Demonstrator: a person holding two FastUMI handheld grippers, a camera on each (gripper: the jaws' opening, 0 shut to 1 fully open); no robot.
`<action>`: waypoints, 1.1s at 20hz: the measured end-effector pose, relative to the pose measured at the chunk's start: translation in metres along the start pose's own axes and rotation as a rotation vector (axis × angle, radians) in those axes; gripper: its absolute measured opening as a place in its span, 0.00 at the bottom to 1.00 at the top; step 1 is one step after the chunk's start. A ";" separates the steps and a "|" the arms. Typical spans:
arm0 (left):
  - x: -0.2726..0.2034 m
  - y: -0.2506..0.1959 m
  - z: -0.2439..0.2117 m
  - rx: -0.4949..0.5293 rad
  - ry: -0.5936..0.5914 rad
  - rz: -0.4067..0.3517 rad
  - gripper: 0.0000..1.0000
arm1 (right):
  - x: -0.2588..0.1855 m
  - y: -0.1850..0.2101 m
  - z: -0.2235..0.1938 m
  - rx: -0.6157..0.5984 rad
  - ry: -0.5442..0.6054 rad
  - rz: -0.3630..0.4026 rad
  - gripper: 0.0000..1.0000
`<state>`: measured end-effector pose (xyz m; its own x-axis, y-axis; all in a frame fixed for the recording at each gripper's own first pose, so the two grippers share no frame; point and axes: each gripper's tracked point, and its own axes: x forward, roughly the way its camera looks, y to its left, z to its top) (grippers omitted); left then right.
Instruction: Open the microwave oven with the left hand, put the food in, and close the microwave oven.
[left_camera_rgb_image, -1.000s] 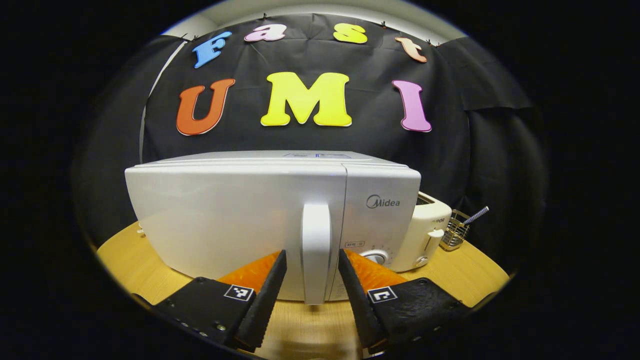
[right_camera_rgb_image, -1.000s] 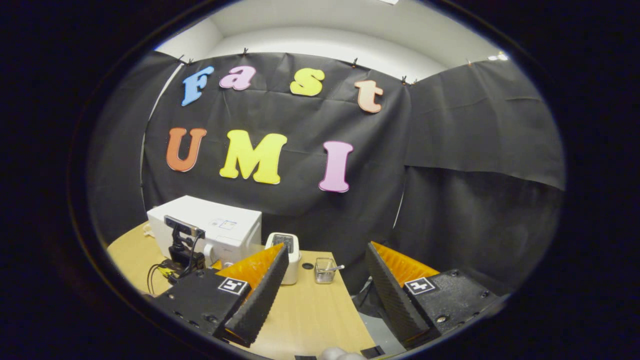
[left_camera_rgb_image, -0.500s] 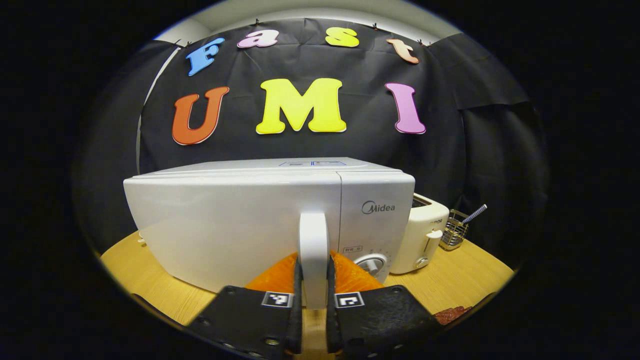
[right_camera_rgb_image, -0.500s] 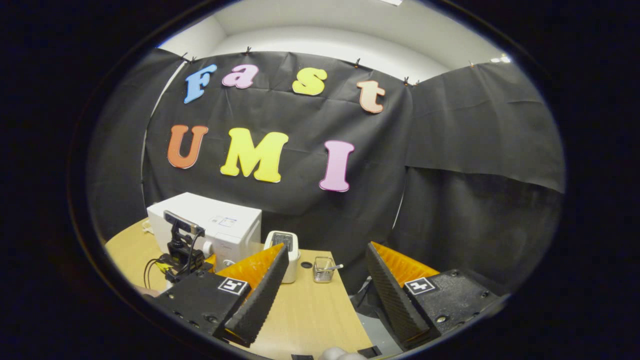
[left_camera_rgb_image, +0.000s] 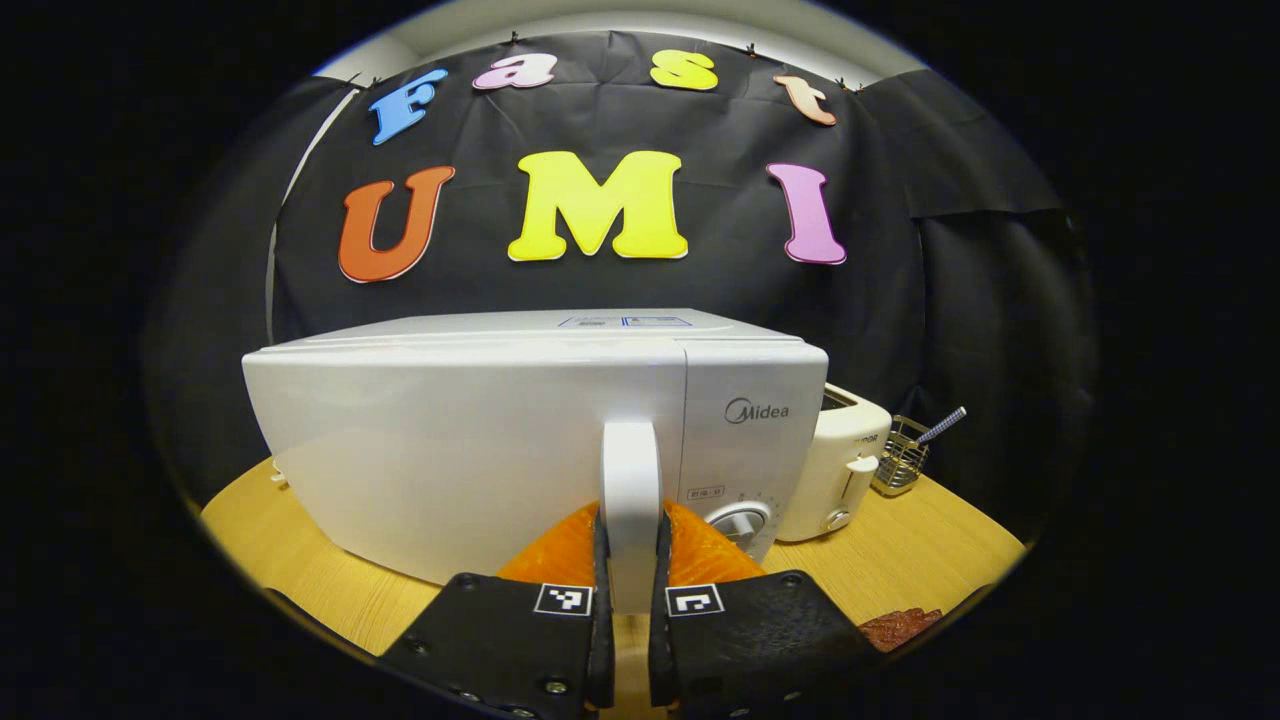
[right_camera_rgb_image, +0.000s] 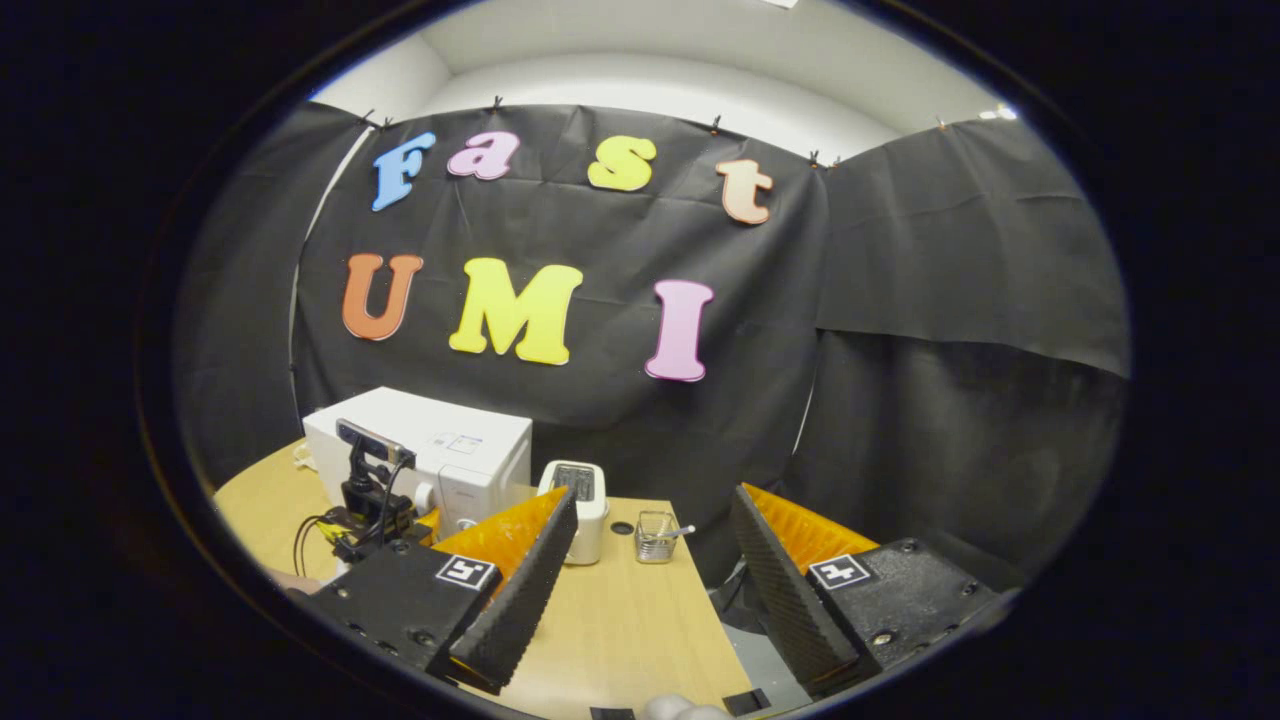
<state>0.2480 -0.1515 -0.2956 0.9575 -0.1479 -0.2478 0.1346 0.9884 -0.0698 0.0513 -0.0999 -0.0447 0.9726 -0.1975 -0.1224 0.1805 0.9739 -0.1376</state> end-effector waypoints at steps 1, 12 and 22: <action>-0.008 0.000 0.000 -0.006 -0.021 0.005 0.12 | -0.001 0.000 0.001 -0.002 -0.004 0.003 0.99; -0.111 0.033 -0.029 0.051 0.008 -0.001 0.12 | -0.022 0.039 -0.002 -0.004 -0.006 0.103 0.99; -0.204 0.115 -0.052 0.050 0.053 0.076 0.11 | -0.061 0.103 -0.001 0.018 -0.019 0.205 0.99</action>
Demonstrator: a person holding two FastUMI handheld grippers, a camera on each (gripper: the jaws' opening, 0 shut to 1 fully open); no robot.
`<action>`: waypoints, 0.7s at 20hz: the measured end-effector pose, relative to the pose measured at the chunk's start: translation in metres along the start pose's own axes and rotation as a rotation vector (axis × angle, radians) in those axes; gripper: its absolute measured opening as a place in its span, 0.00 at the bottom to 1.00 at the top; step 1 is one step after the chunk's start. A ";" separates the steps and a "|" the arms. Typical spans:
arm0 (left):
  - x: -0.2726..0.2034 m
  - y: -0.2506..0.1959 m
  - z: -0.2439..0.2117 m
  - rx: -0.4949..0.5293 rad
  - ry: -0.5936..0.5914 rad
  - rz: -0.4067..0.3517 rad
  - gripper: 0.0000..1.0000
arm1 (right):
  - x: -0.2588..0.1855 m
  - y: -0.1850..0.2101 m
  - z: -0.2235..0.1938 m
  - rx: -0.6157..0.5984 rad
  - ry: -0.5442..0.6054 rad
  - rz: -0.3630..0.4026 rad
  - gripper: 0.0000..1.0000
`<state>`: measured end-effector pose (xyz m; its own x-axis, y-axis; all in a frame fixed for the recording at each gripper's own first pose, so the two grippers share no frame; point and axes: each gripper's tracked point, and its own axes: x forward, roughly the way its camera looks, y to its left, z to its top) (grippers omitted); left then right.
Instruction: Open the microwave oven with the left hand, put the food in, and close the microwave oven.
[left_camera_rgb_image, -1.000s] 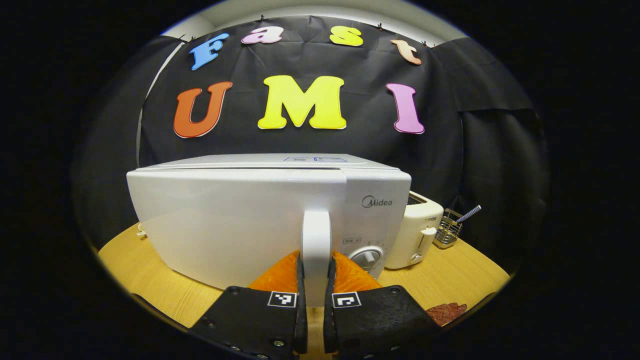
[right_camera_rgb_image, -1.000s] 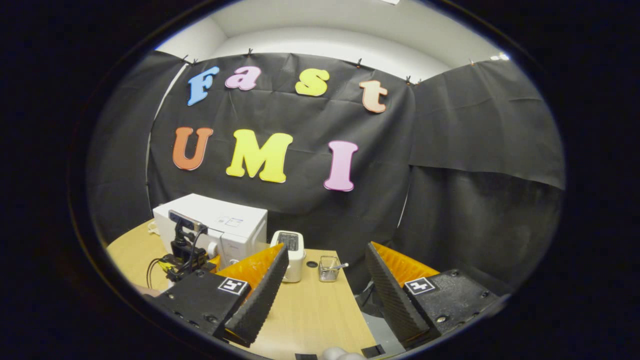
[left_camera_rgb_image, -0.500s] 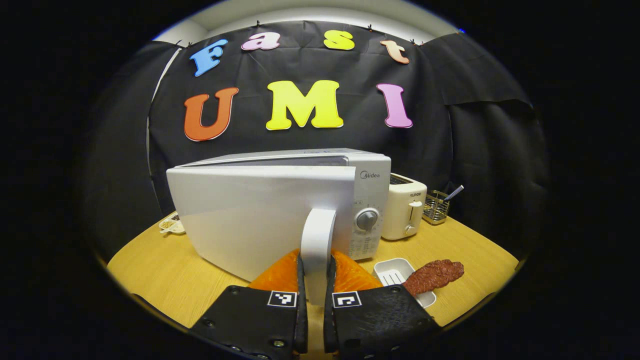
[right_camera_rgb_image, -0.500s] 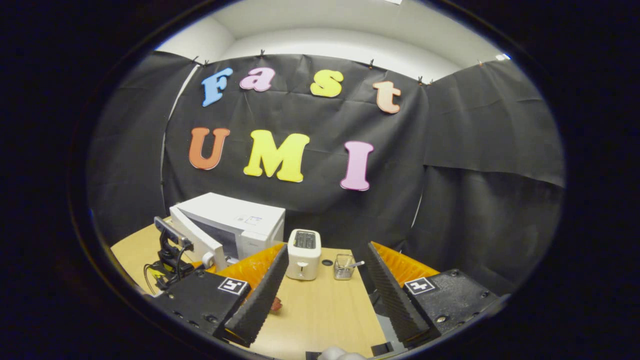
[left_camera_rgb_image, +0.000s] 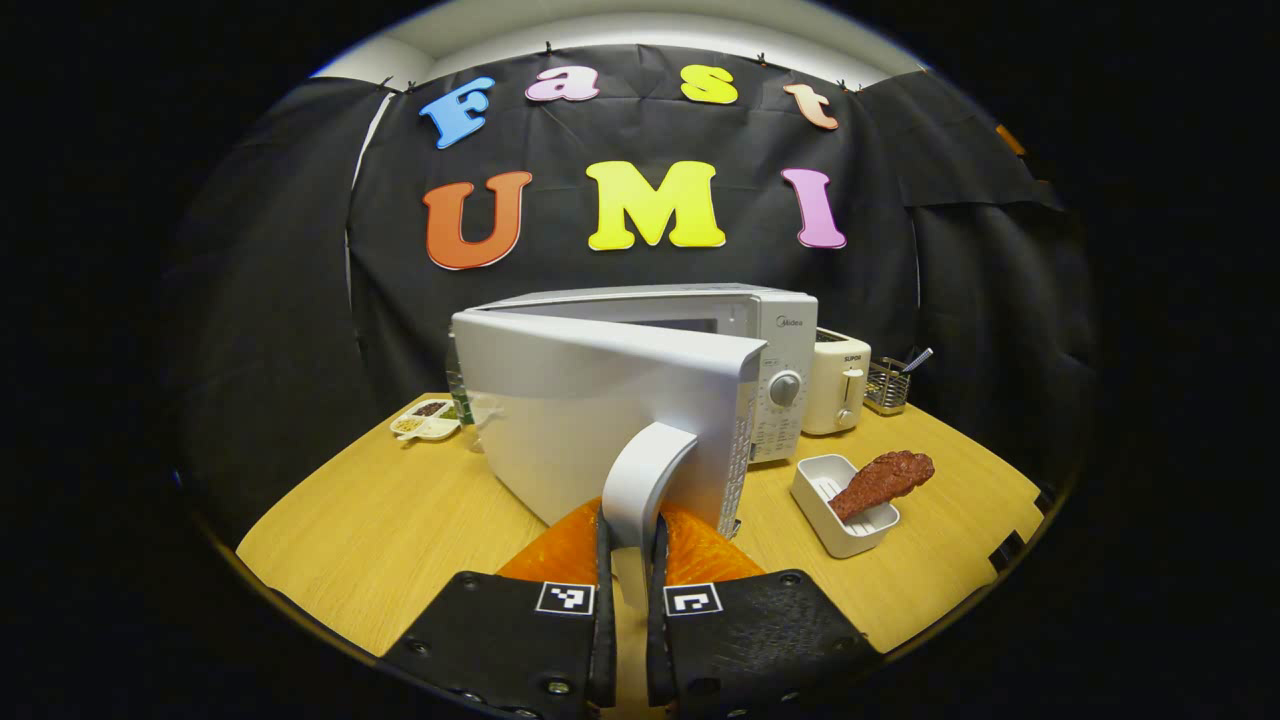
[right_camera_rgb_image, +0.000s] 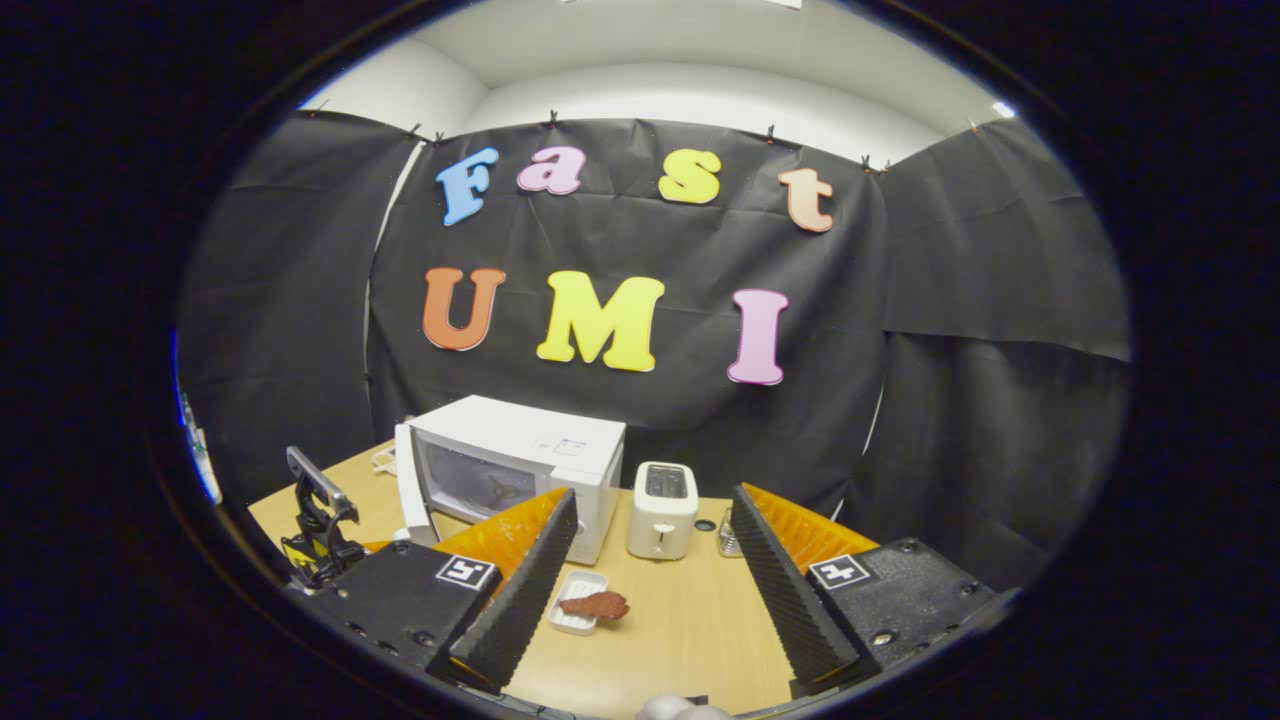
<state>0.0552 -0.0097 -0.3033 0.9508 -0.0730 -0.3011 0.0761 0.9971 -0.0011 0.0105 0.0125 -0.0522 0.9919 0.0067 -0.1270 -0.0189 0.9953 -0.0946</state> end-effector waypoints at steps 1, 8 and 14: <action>-0.007 0.010 -0.002 -0.001 0.001 0.010 0.11 | -0.003 0.008 0.001 -0.002 -0.002 0.009 0.99; -0.032 0.064 -0.014 0.010 0.012 0.032 0.11 | -0.017 0.053 -0.001 -0.004 -0.001 0.056 0.99; -0.040 0.095 -0.019 -0.007 0.028 0.047 0.10 | -0.019 0.074 0.003 0.011 0.002 0.128 0.99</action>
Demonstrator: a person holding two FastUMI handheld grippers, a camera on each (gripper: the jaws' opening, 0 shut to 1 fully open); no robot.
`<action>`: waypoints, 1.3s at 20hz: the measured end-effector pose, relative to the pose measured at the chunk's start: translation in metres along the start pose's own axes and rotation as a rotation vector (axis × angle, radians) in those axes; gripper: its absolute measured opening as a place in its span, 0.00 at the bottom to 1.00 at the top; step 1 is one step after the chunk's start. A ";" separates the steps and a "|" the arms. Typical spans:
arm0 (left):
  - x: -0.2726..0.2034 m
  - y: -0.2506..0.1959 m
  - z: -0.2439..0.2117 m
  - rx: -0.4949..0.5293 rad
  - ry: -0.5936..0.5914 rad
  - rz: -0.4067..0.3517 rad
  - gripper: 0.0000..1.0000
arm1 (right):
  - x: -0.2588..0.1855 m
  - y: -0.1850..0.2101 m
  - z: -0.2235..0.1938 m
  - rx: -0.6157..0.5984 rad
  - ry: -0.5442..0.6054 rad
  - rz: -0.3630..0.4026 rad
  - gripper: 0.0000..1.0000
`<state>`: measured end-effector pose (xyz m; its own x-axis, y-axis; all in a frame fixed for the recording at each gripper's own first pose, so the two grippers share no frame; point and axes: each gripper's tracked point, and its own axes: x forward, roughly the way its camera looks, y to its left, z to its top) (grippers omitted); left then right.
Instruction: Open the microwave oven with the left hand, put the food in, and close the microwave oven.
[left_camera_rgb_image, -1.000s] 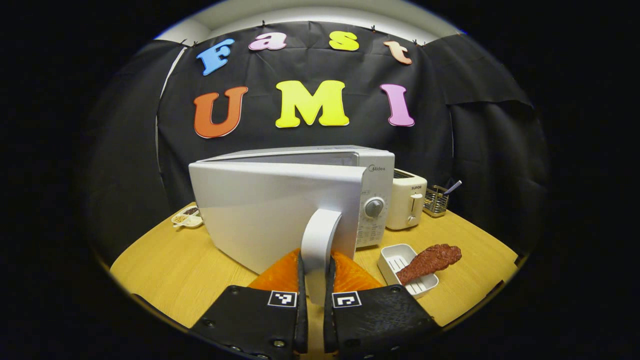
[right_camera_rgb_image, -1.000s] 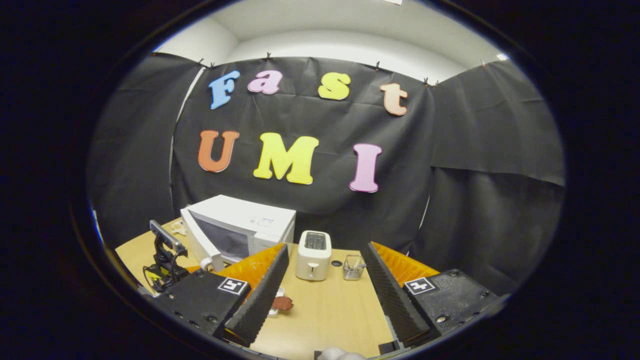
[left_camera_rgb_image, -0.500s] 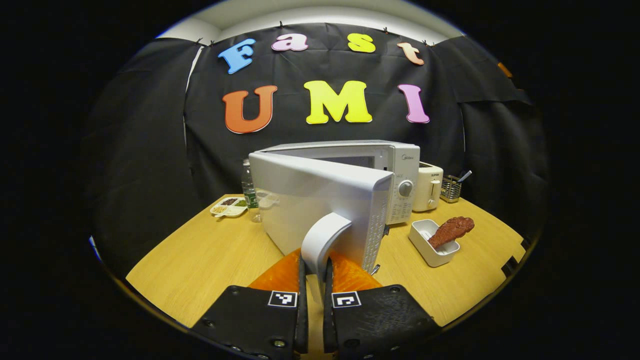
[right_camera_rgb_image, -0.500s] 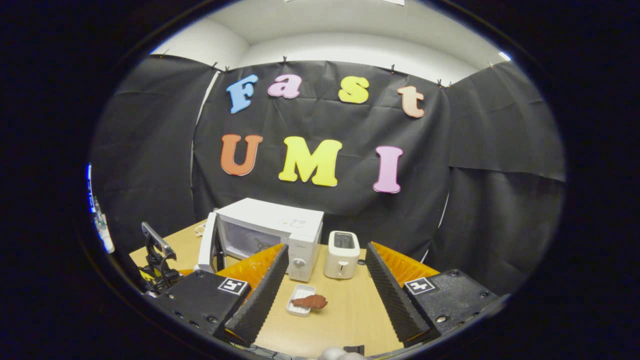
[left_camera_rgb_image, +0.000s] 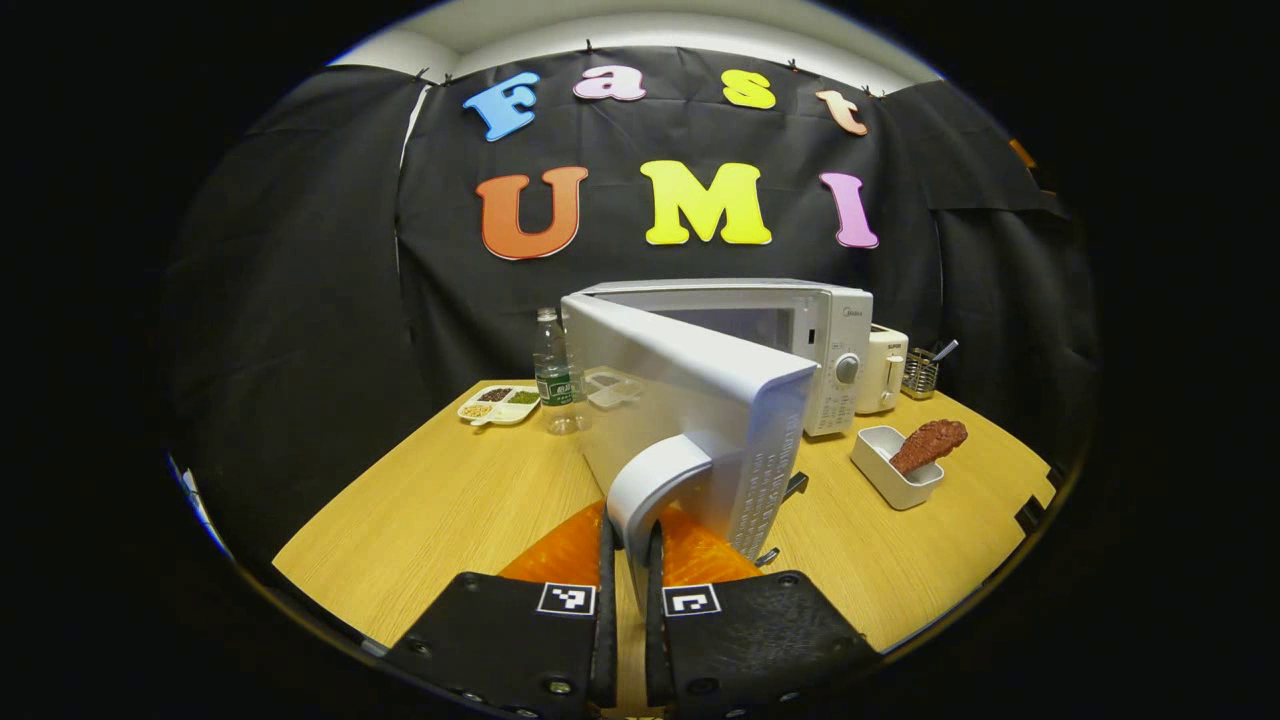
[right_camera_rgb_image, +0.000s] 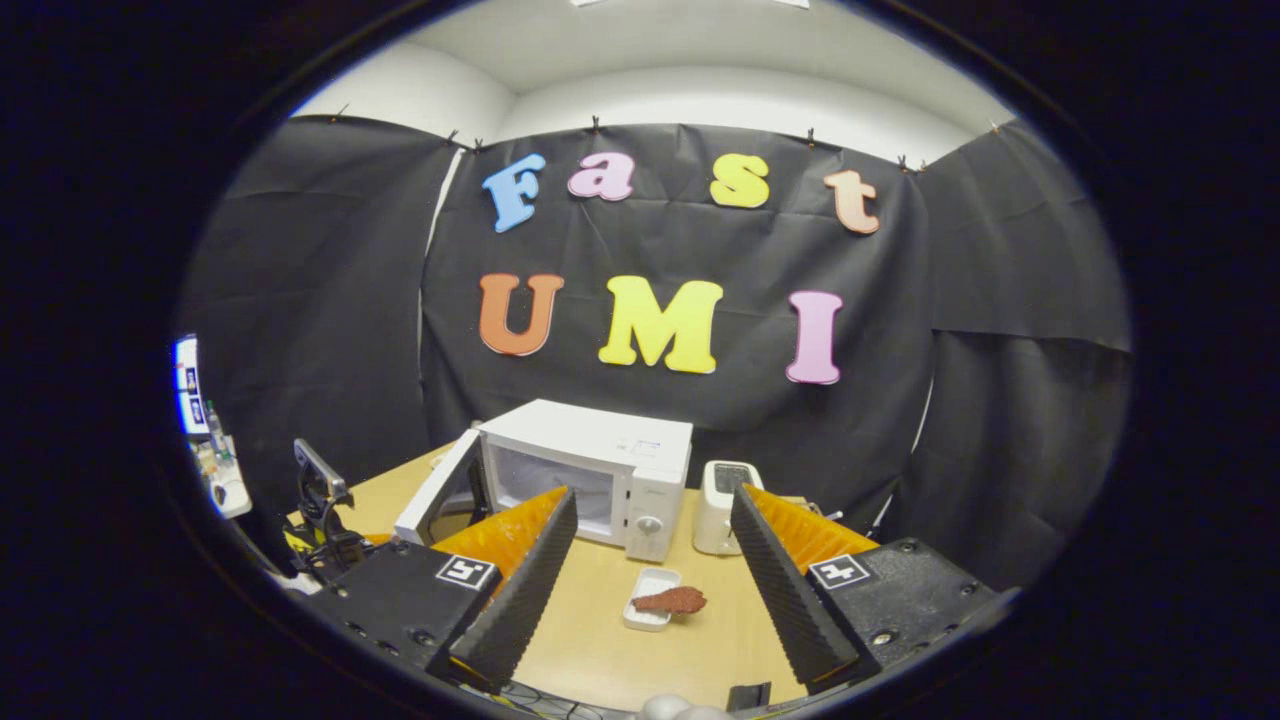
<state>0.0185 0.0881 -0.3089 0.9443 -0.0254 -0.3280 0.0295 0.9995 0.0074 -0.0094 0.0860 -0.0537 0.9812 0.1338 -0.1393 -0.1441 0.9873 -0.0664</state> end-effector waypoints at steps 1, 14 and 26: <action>-0.002 0.005 0.001 0.001 -0.006 -0.008 0.10 | 0.000 0.003 0.000 0.005 -0.008 0.020 0.99; -0.008 0.086 -0.013 0.018 0.002 -0.188 0.11 | -0.004 0.075 0.017 0.009 -0.014 -0.109 0.99; -0.005 0.120 -0.018 -0.032 0.032 -0.204 0.35 | -0.011 0.106 0.018 -0.032 -0.014 -0.090 0.99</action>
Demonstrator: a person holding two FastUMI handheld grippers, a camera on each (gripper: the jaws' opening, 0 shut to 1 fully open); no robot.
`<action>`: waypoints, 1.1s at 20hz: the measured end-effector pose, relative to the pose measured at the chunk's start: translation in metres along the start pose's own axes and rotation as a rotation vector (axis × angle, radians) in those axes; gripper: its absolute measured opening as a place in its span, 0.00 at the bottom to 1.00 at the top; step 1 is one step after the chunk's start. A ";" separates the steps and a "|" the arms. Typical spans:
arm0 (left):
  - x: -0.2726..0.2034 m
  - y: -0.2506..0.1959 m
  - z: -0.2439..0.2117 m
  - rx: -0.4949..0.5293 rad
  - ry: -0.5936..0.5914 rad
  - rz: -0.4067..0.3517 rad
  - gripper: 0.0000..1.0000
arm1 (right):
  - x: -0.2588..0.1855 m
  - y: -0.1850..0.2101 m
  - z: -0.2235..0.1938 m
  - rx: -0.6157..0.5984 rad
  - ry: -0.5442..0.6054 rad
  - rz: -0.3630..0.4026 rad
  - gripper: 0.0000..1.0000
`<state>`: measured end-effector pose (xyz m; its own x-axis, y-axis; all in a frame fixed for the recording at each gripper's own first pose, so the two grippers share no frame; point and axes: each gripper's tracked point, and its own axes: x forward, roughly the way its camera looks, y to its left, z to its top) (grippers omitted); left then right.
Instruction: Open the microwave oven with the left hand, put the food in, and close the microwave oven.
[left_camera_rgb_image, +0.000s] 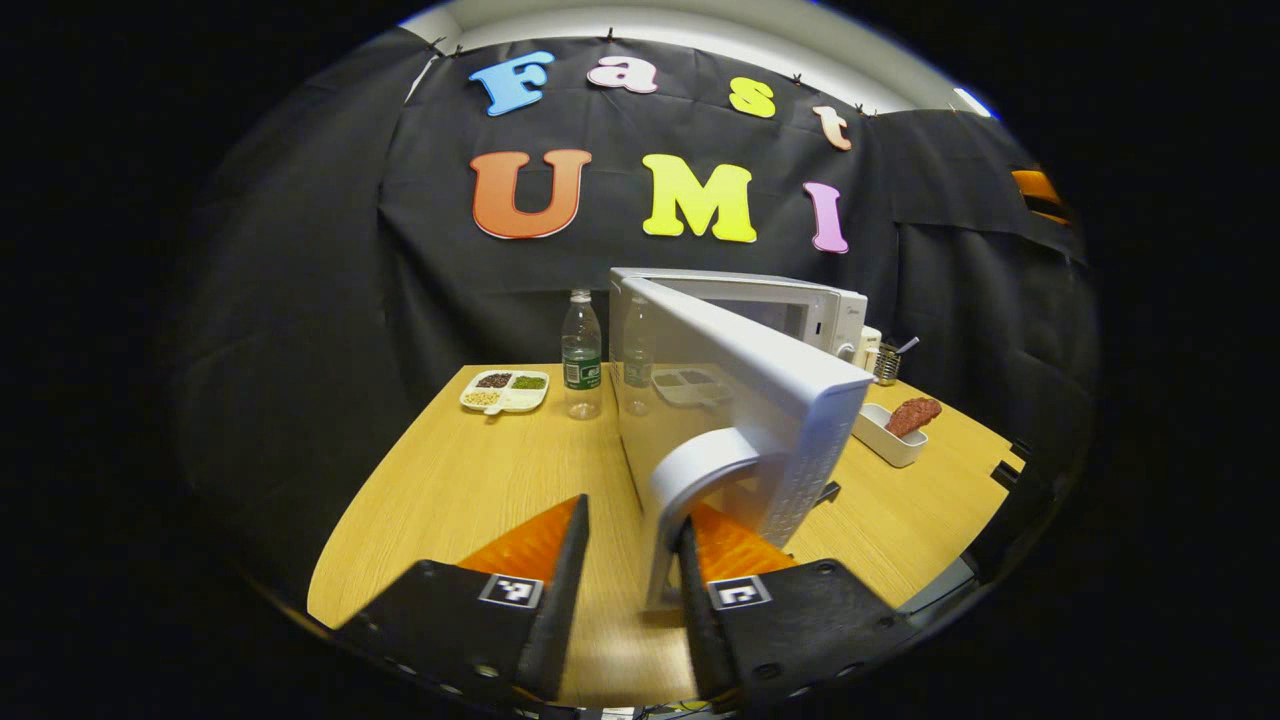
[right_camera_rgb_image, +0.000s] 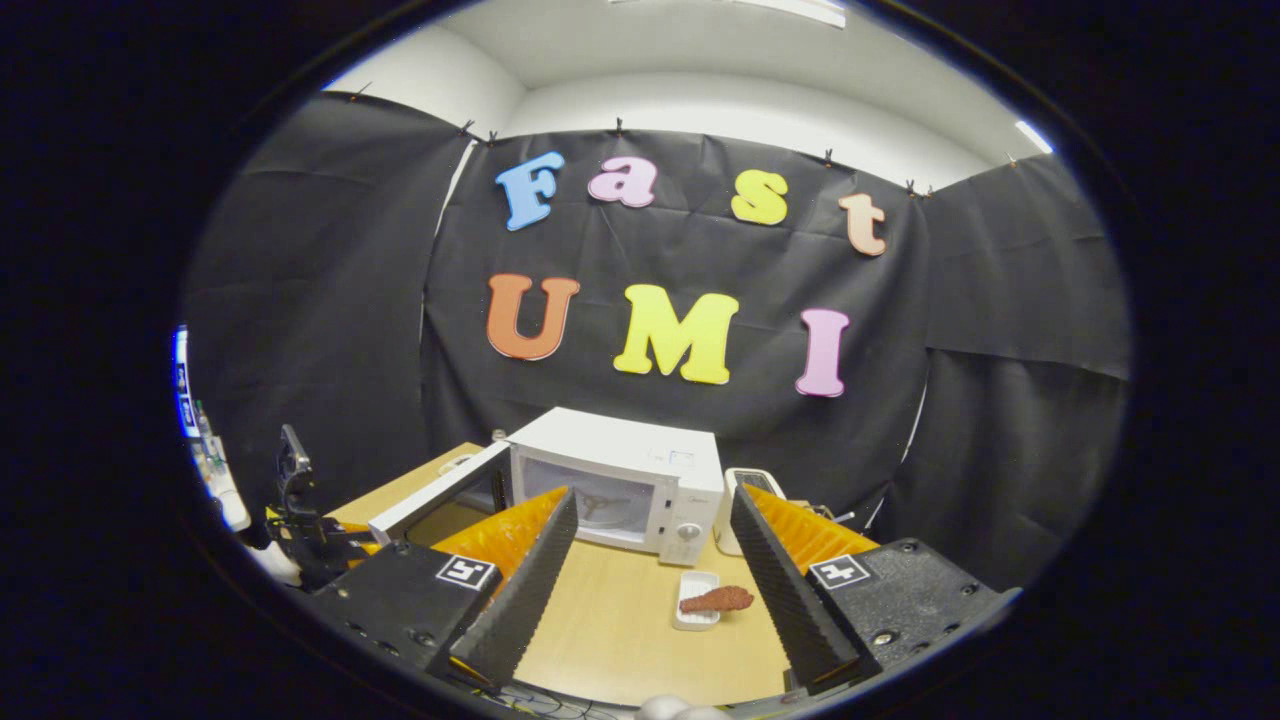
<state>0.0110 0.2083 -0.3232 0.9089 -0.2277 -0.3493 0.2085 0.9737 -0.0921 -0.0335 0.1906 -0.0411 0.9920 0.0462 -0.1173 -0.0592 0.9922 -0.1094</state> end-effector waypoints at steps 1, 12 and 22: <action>-0.001 0.002 -0.001 0.002 -0.001 0.009 0.67 | 0.000 0.000 -0.001 0.000 -0.001 0.001 0.99; -0.029 0.000 0.003 0.117 -0.027 0.051 0.95 | 0.003 -0.003 -0.014 0.005 0.021 0.011 0.99; -0.068 0.004 0.027 0.094 -0.052 0.122 0.94 | 0.018 -0.031 -0.085 0.052 0.097 -0.008 0.99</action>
<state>-0.0405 0.2280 -0.2745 0.9466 -0.1092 -0.3034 0.1259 0.9914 0.0361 -0.0230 0.1512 -0.1237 0.9768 0.0294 -0.2121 -0.0430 0.9973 -0.0599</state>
